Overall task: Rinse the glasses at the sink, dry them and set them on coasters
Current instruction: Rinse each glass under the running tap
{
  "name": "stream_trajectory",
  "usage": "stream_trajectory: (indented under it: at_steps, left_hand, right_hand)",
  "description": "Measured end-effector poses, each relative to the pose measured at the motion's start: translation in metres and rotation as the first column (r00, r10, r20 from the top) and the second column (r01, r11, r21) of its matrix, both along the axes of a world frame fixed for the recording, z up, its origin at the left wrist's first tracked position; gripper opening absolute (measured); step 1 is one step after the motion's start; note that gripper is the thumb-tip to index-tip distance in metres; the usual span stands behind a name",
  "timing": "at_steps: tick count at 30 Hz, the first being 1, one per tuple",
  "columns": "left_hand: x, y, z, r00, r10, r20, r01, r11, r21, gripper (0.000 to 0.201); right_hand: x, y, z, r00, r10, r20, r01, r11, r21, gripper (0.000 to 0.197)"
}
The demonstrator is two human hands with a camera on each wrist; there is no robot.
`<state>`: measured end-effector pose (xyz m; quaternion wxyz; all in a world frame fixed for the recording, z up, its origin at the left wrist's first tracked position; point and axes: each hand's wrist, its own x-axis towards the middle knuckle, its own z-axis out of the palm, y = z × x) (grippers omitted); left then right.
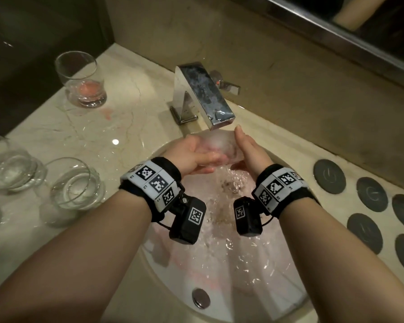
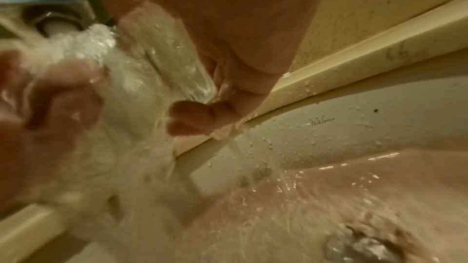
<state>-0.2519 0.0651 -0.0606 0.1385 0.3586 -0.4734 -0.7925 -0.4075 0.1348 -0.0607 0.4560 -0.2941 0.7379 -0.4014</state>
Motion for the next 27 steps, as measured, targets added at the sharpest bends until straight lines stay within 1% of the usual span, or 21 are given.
stream_trajectory:
  at_steps: [2, 4, 6, 7, 8, 9, 10, 11, 13, 14, 15, 17, 18, 21, 22, 23, 24, 26, 27]
  left_hand:
    - [-0.001, -0.002, 0.002, 0.998, 0.061, 0.015, -0.060, 0.998, -0.025, 0.030]
    - [-0.002, -0.004, 0.001, 0.994, 0.101, 0.032, -0.100, 0.995, -0.024, 0.025]
    - [-0.001, -0.003, 0.003, 0.989, 0.138, 0.048, -0.140, 0.990, 0.034, 0.027]
    - [0.001, -0.003, 0.003, 0.991, 0.130, 0.044, -0.133, 0.990, 0.057, 0.033]
    - [0.002, -0.003, 0.002, 0.994, 0.103, 0.037, -0.105, 0.992, 0.068, 0.038]
    - [0.004, -0.003, 0.002, 0.997, 0.078, 0.016, -0.079, 0.994, 0.080, 0.038]
    - [0.006, -0.002, 0.002, 0.997, 0.082, -0.003, -0.082, 0.992, 0.101, 0.034]
    - [0.007, -0.002, 0.002, 0.994, 0.109, -0.012, -0.107, 0.985, 0.135, 0.030]
    - [0.009, -0.004, 0.000, 0.982, 0.188, -0.011, -0.182, 0.964, 0.195, 0.031]
    - [0.010, -0.005, 0.000, 0.976, 0.217, -0.011, -0.210, 0.953, 0.218, 0.030]
    - [0.011, -0.005, -0.001, 0.972, 0.236, -0.010, -0.227, 0.944, 0.241, 0.026]
    - [0.012, -0.003, -0.001, 0.972, 0.234, 0.003, -0.227, 0.937, 0.266, 0.014]
    - [0.012, -0.002, -0.002, 0.975, 0.223, 0.008, -0.218, 0.943, 0.253, 0.011]
    - [0.015, -0.003, -0.006, 0.986, 0.170, -0.001, -0.167, 0.971, 0.172, 0.022]
    - [0.015, -0.003, -0.006, 0.989, 0.145, -0.010, -0.142, 0.978, 0.153, 0.021]
    - [0.015, -0.002, -0.005, 0.992, 0.122, -0.017, -0.119, 0.983, 0.139, 0.016]
    - [0.015, -0.002, -0.005, 0.994, 0.106, -0.018, -0.103, 0.987, 0.127, 0.013]
    - [0.014, -0.001, -0.003, 0.993, 0.117, -0.023, -0.114, 0.987, 0.113, 0.013]
    - [0.014, 0.000, -0.003, 0.991, 0.133, -0.021, -0.130, 0.986, 0.102, 0.014]
  right_hand:
    - [-0.004, 0.002, -0.001, 0.998, 0.034, 0.049, -0.032, 0.999, -0.041, 0.062]
    - [-0.005, 0.003, -0.004, 0.995, 0.070, 0.076, -0.067, 0.997, -0.049, 0.058]
    - [-0.002, 0.000, -0.004, 0.997, 0.047, 0.069, -0.044, 0.998, -0.033, 0.051]
    - [0.002, -0.002, -0.001, 0.999, 0.042, 0.030, -0.042, 0.999, -0.011, 0.049]
    - [0.005, -0.004, 0.001, 0.998, 0.058, -0.025, -0.057, 0.998, 0.024, 0.052]
    - [0.006, -0.005, 0.001, 0.995, 0.074, -0.061, -0.071, 0.996, 0.050, 0.058]
    - [0.006, -0.006, -0.001, 0.995, 0.084, -0.051, -0.081, 0.995, 0.059, 0.063]
    - [0.007, -0.006, -0.002, 0.996, 0.093, 0.003, -0.093, 0.994, 0.052, 0.068]
    - [0.008, -0.003, -0.003, 0.988, 0.121, 0.098, -0.126, 0.991, 0.038, 0.084]
    - [0.007, -0.003, -0.005, 0.985, 0.142, 0.096, -0.148, 0.988, 0.049, 0.091]
    - [0.006, -0.003, -0.006, 0.984, 0.162, 0.078, -0.167, 0.985, 0.049, 0.090]
    - [0.007, -0.005, -0.007, 0.984, 0.175, 0.033, -0.176, 0.984, 0.029, 0.077]
    - [0.007, -0.007, -0.006, 0.985, 0.175, -0.004, -0.175, 0.984, 0.034, 0.072]
    - [0.012, -0.012, 0.004, 0.964, 0.160, -0.214, -0.137, 0.983, 0.119, 0.058]
    - [0.013, -0.012, 0.006, 0.958, 0.140, -0.251, -0.104, 0.983, 0.152, 0.054]
    - [0.014, -0.012, 0.010, 0.966, 0.117, -0.233, -0.076, 0.981, 0.179, 0.051]
    - [0.013, -0.012, 0.011, 0.981, 0.099, -0.168, -0.067, 0.980, 0.189, 0.050]
    - [0.014, -0.010, 0.011, 0.996, 0.092, -0.023, -0.087, 0.984, 0.155, 0.050]
    - [0.012, -0.009, 0.009, 0.993, 0.113, 0.027, -0.115, 0.985, 0.126, 0.051]
